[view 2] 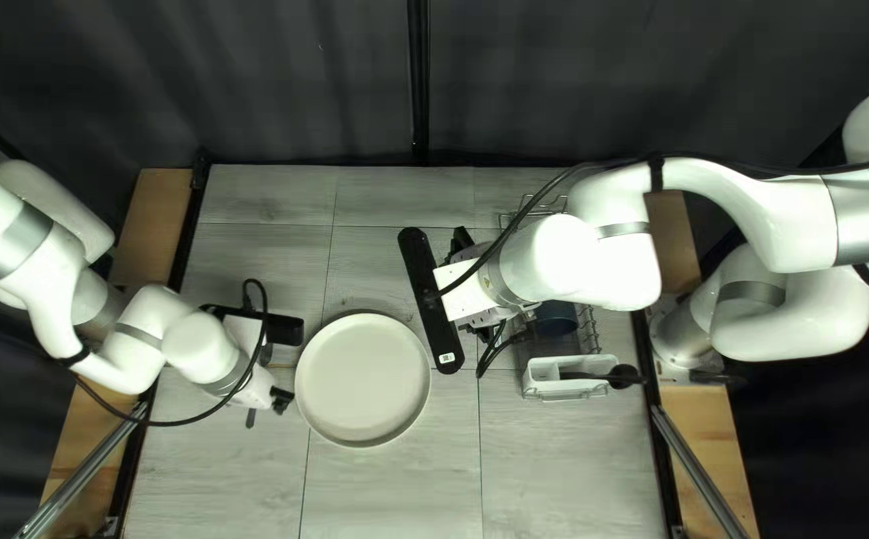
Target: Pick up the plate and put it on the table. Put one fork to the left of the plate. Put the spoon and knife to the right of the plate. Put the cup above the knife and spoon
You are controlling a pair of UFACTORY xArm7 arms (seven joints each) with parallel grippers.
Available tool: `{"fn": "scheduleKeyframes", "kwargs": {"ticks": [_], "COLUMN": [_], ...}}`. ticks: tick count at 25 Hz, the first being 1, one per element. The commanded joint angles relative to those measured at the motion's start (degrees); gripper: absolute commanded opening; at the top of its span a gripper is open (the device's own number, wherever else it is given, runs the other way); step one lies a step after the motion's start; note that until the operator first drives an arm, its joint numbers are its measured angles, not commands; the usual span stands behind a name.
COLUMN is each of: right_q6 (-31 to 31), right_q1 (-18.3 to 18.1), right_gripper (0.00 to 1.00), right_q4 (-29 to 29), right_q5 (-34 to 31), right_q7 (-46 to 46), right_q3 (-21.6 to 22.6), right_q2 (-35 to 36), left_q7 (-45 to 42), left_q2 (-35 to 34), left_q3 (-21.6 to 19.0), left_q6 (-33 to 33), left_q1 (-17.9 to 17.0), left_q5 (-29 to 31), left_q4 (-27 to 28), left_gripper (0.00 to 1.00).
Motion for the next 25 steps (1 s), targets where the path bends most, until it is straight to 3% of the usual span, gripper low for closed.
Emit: {"fn": "scheduleKeyframes", "kwargs": {"ticks": [1,7,8,12,17,21,25], "right_q6": [0.0,0.0,0.0,0.0,0.0,0.0,0.0], "right_q1": [0.0,0.0,0.0,0.0,0.0,0.0,0.0], "right_gripper": [1.0,1.0,1.0,1.0,1.0,1.0,1.0], "right_q4": [0.0,0.0,0.0,0.0,0.0,0.0,0.0], "right_q5": [0.0,0.0,0.0,0.0,0.0,0.0,0.0], "right_q7": [0.0,0.0,0.0,0.0,0.0,0.0,0.0], "right_q3": [0.0,0.0,0.0,0.0,0.0,0.0,0.0], "right_q2": [0.0,0.0,0.0,0.0,0.0,0.0,0.0], "left_q7": [-5.22,-5.22,-3.51,11.56,29.36,36.48,39.85], "left_q2": [-6.67,-6.67,-7.13,-19.57,-32.76,-37.17,-38.5], "left_q3": [-5.1,-5.1,-3.62,2.75,7.05,6.31,1.78], "left_q6": [10.85,10.85,10.23,18.91,33.1,39.84,47.48], "left_q1": [1.62,1.62,1.89,2.92,4.51,3.2,1.63], "left_q5": [4.83,4.83,4.06,7.3,14.02,15.18,14.81], "left_q4": [4.17,4.17,3.46,0.98,4.19,8.9,16.55], "left_gripper": [1.0,1.0,1.0,1.0,1.0,1.0,1.0]}}
